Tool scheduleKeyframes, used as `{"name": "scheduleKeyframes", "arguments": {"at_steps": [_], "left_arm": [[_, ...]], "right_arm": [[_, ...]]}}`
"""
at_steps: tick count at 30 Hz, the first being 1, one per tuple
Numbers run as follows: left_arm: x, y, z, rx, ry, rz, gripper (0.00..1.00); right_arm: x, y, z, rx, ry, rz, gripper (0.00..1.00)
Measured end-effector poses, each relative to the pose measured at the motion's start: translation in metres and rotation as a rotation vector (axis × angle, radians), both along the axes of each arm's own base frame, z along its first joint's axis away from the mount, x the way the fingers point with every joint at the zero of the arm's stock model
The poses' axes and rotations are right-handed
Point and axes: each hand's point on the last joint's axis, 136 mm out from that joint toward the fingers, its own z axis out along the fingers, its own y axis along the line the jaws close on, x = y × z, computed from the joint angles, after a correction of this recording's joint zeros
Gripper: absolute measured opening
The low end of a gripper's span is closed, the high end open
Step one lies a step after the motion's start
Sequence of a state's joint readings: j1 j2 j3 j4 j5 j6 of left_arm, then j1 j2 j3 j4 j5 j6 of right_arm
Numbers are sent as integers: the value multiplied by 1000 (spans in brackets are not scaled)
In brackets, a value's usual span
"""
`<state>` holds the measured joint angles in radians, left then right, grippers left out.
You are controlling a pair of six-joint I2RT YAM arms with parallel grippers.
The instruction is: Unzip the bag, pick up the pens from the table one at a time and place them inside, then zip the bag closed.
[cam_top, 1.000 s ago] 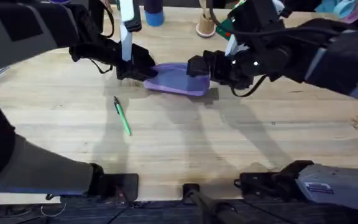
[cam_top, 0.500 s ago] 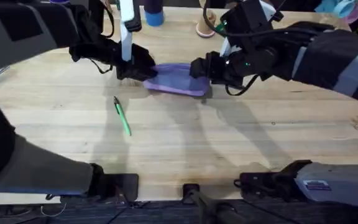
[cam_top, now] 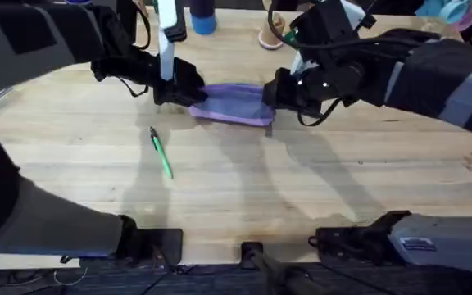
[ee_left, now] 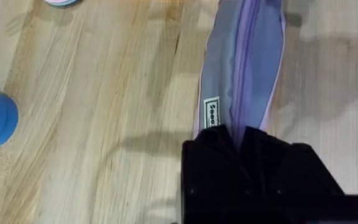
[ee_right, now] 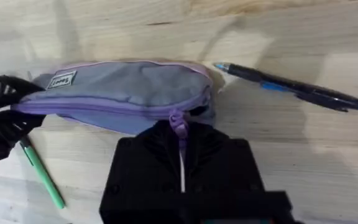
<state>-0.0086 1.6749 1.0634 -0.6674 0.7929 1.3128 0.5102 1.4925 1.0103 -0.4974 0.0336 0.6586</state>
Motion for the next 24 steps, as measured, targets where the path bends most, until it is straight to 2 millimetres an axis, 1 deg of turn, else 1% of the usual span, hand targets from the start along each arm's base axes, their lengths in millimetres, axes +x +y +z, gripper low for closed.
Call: {"name": "scheduleKeyframes", "arguments": {"at_steps": [8, 11, 18, 24], "left_arm": [[0, 0, 0, 0, -1, 0, 43], [0, 0, 0, -2, -2, -1, 43], [0, -1, 1, -5, 1, -1, 43], [-1, -1, 1, -8, 2, -3, 42]], "right_arm": [[0, 0, 2, 1, -5, 0, 31], [-3, -2, 10, 12, -25, 0, 31], [-4, -4, 40, 49, -102, -5, 31], [-5, -5, 42, 51, -106, -5, 31]]}}
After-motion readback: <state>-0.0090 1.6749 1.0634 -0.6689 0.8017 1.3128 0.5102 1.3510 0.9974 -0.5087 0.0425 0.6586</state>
